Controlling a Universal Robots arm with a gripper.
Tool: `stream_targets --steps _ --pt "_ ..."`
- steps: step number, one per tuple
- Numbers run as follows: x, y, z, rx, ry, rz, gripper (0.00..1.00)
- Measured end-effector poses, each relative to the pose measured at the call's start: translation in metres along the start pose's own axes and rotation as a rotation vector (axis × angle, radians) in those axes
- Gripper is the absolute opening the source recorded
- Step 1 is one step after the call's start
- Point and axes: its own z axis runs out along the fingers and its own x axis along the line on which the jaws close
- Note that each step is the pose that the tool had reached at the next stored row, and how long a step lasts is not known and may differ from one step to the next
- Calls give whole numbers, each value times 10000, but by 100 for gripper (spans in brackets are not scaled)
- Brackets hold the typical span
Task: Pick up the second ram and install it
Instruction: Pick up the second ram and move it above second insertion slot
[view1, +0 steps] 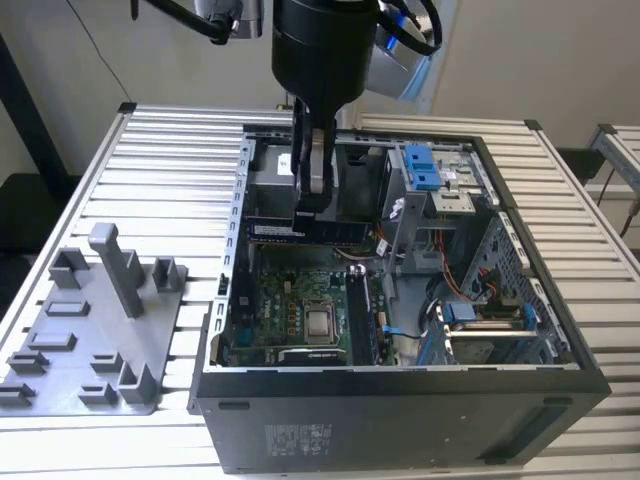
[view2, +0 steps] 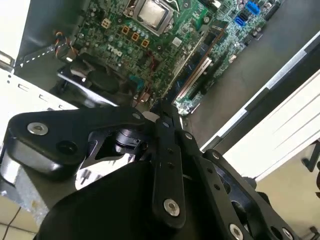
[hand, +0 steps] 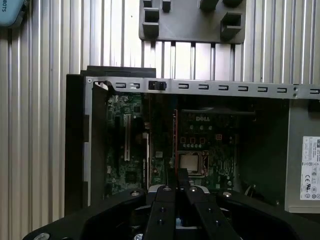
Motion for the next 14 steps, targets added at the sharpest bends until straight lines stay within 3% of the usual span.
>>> stream_targets --steps 6,14 --pt "0 -83 -3 72 -1 -1 12" --pt "1 -208 -4 83 -6 -3 12"
